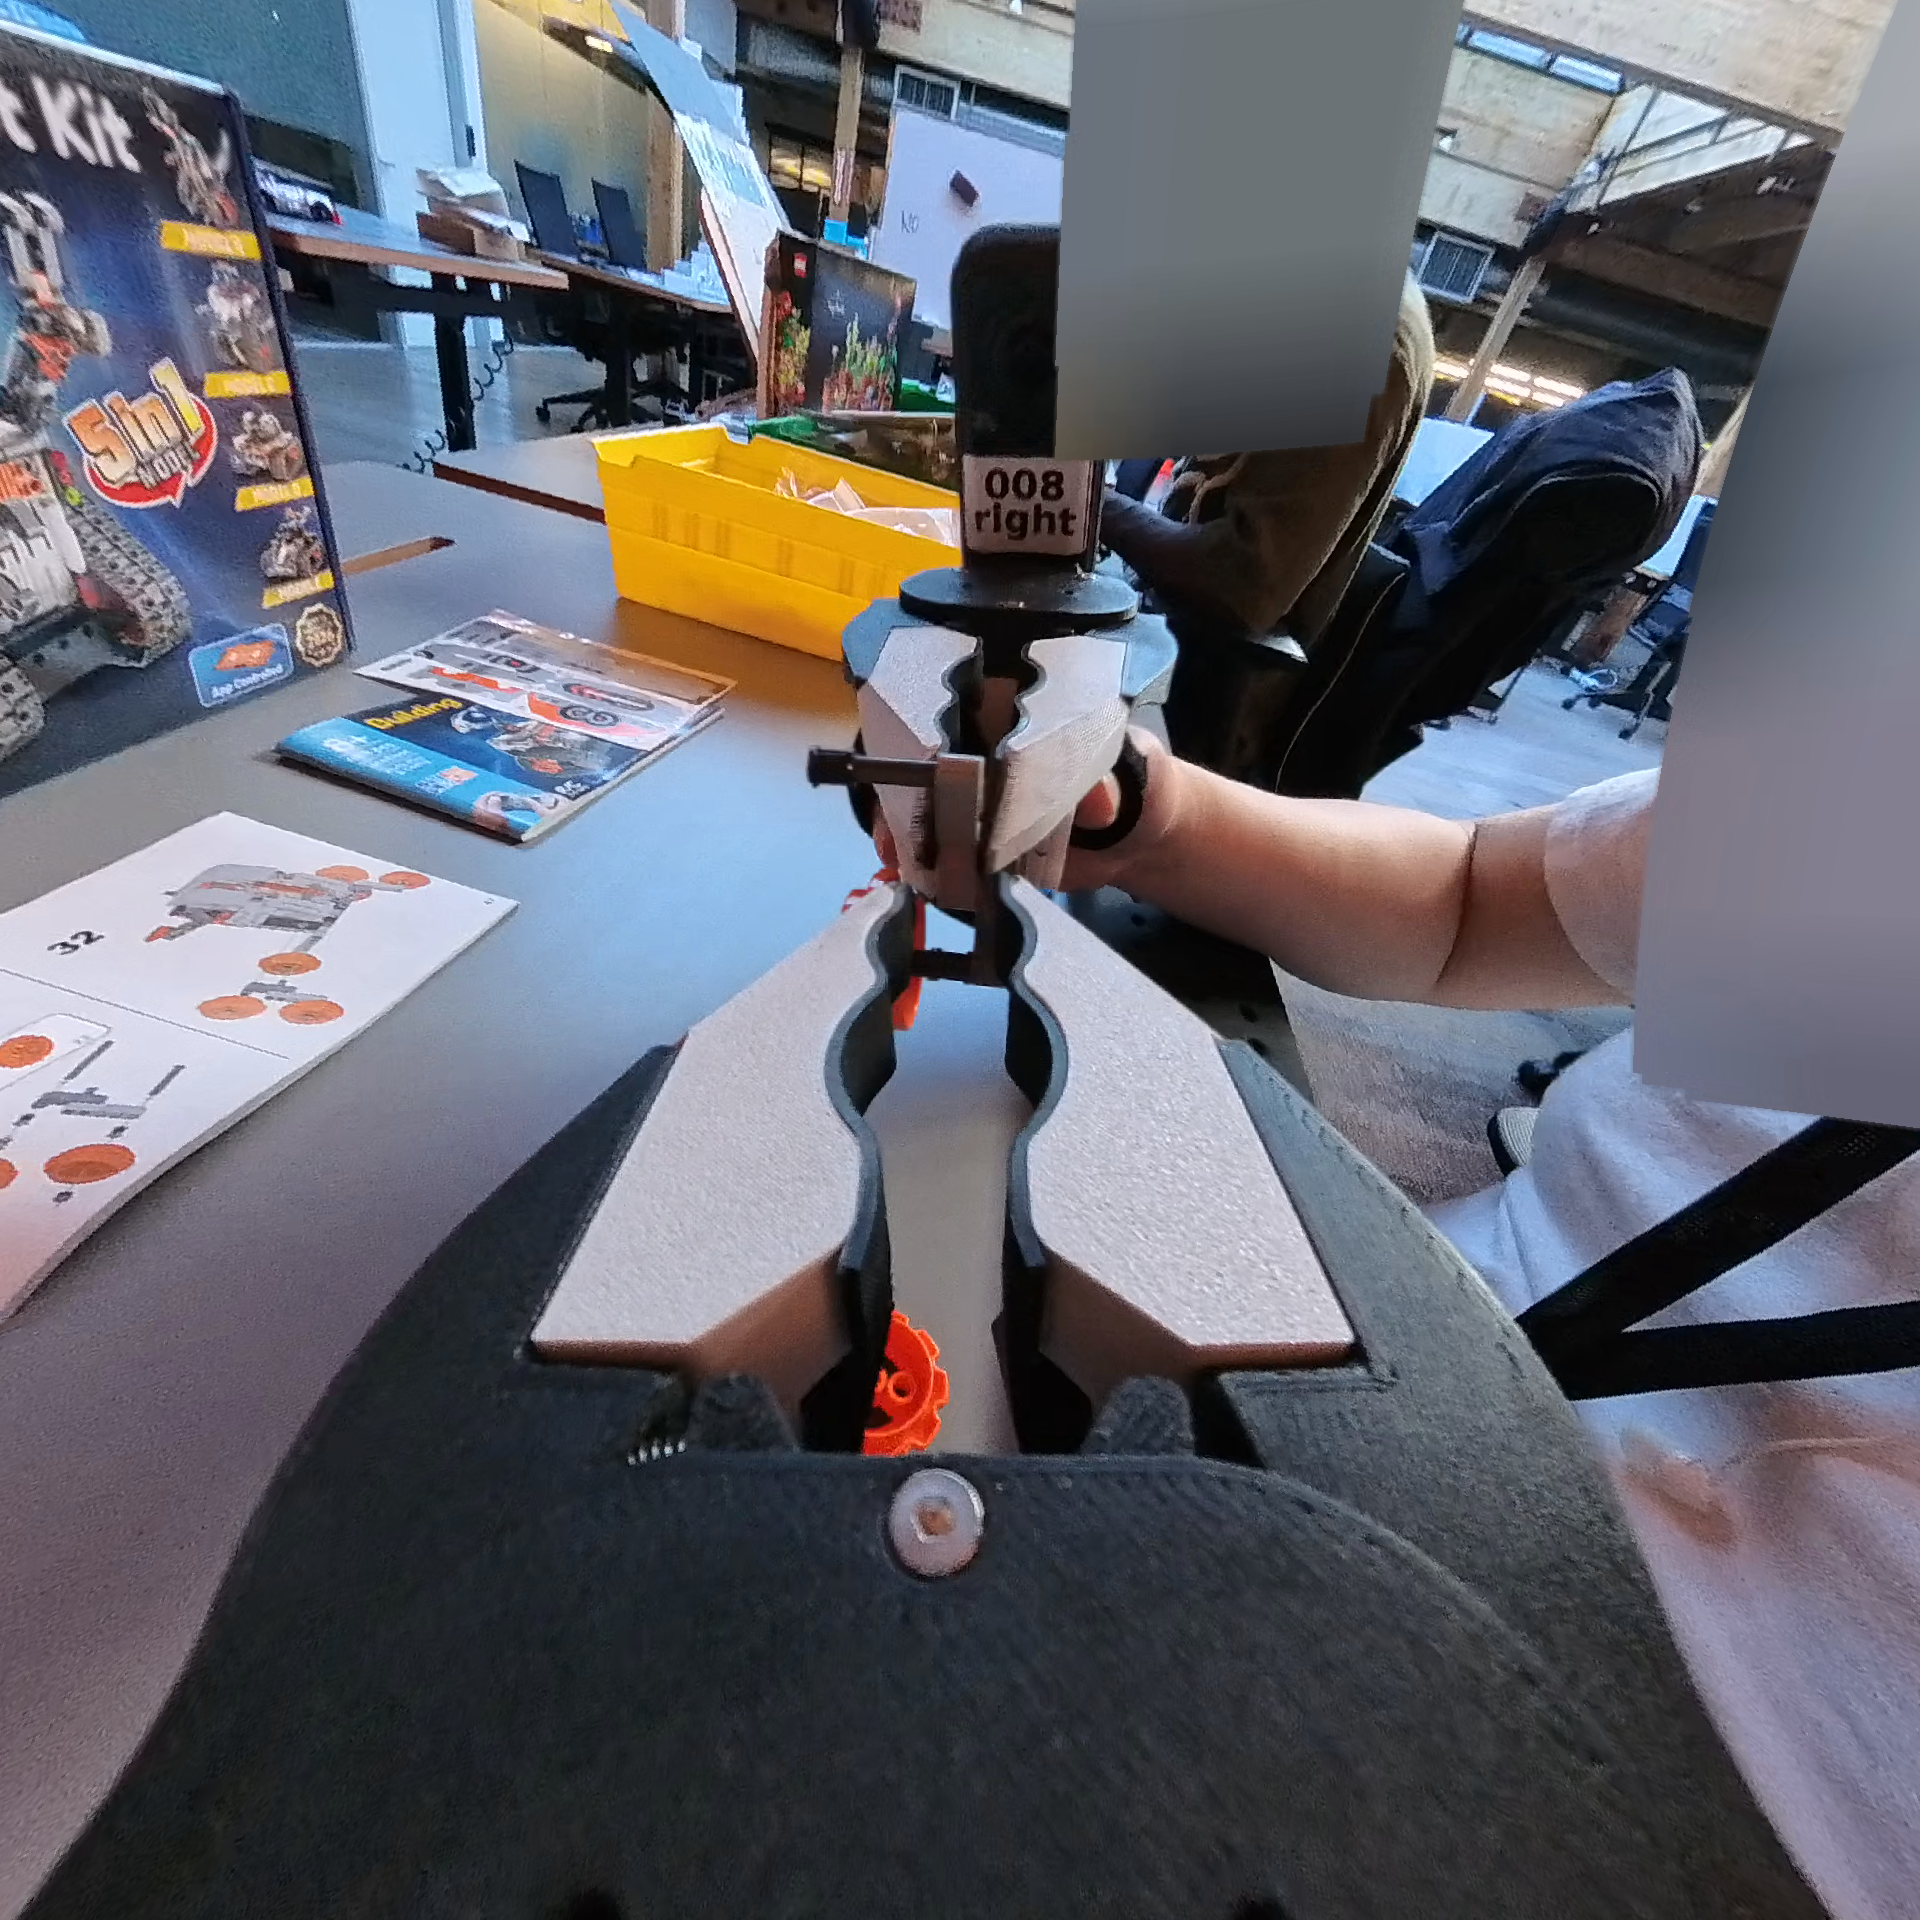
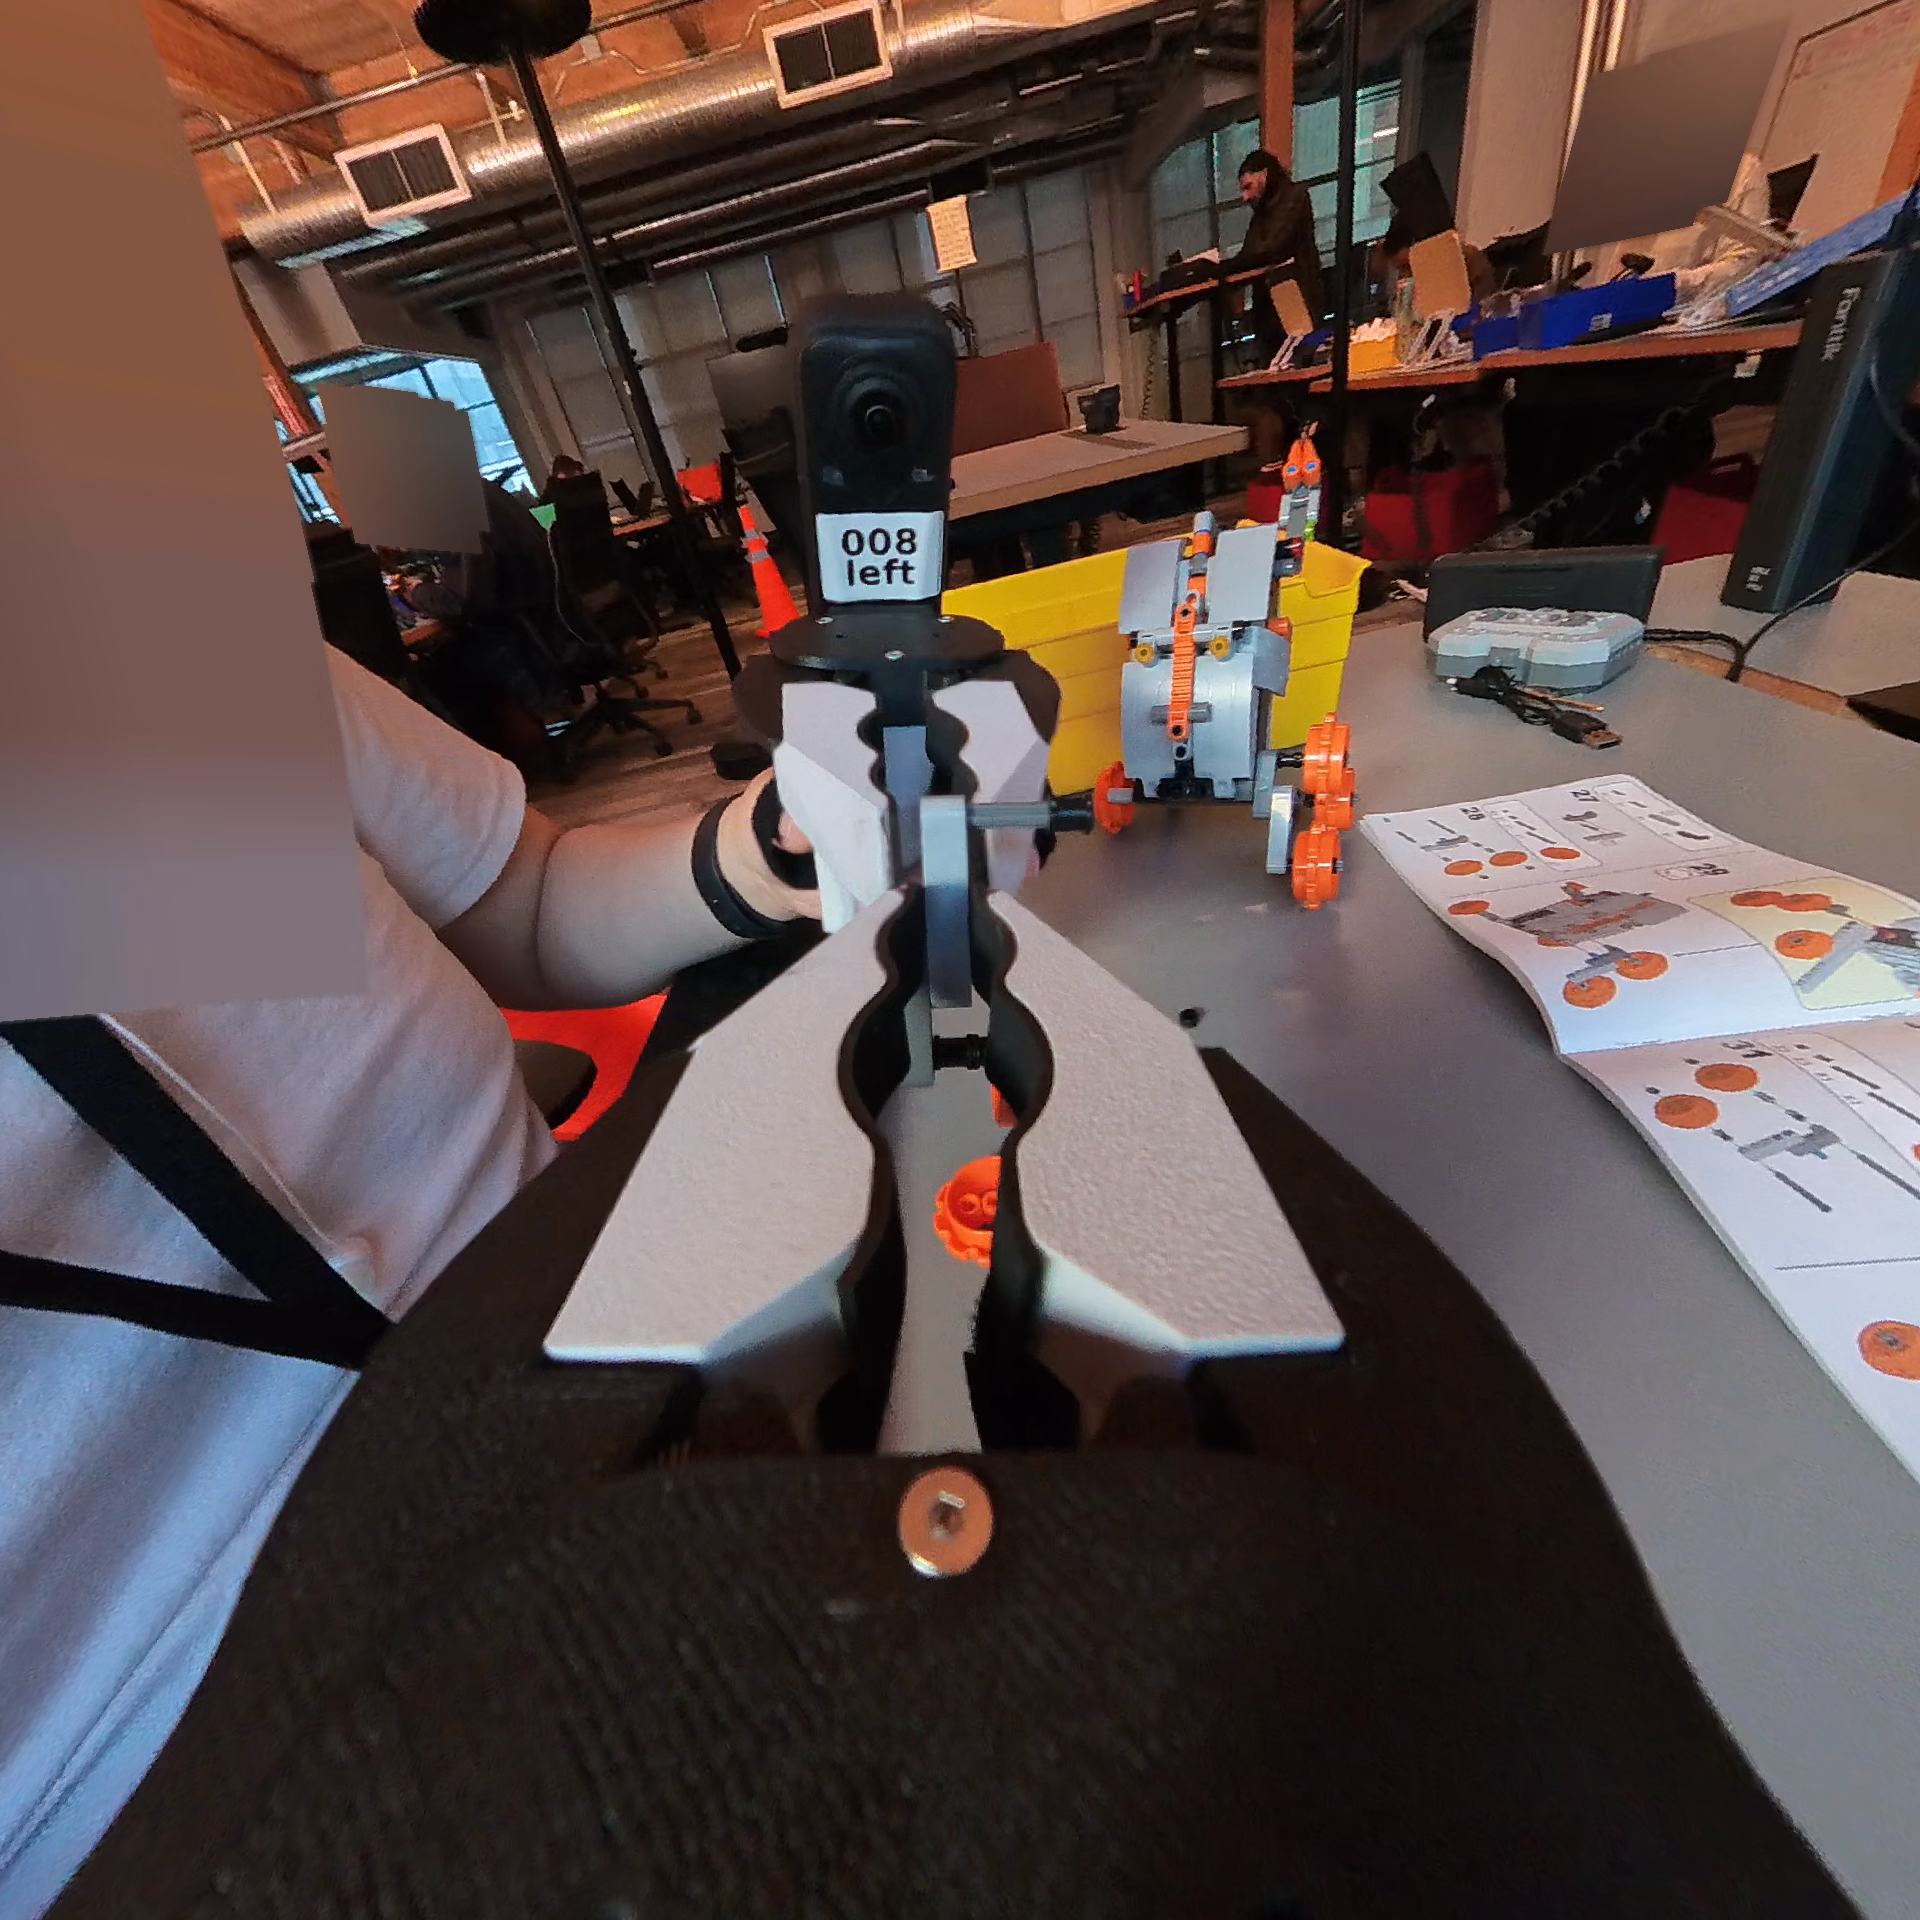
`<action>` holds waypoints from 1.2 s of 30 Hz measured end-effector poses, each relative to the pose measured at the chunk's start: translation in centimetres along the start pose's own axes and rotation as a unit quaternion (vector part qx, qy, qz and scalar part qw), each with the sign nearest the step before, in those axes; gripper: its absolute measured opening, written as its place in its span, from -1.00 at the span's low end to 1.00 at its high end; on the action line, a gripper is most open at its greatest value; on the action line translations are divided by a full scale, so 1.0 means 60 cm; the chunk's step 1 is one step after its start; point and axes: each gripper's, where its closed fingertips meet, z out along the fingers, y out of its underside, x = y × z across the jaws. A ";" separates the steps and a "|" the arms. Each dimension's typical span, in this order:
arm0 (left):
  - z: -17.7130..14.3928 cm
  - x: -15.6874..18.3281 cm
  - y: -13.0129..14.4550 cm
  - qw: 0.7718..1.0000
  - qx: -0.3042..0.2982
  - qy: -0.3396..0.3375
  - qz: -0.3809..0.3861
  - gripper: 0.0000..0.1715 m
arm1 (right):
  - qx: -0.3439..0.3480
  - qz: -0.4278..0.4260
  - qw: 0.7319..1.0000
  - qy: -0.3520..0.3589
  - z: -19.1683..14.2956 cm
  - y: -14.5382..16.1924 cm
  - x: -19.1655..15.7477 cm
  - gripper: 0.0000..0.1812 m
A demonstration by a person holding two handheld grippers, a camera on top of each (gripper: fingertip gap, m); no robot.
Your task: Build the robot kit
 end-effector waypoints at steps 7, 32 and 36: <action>0.003 0.001 -0.010 1.000 0.019 0.005 -0.018 -0.84 | 0.045 0.031 0.999 -0.007 0.005 -0.011 0.001 -0.93; -0.006 -0.001 -0.017 0.995 0.016 -0.055 0.077 -1.00 | 0.025 0.042 0.999 -0.012 0.010 -0.004 -0.002 -0.90; -0.004 -0.003 -0.014 0.998 0.020 -0.038 0.046 -1.00 | 0.019 0.050 0.999 -0.010 0.008 0.000 0.000 -0.90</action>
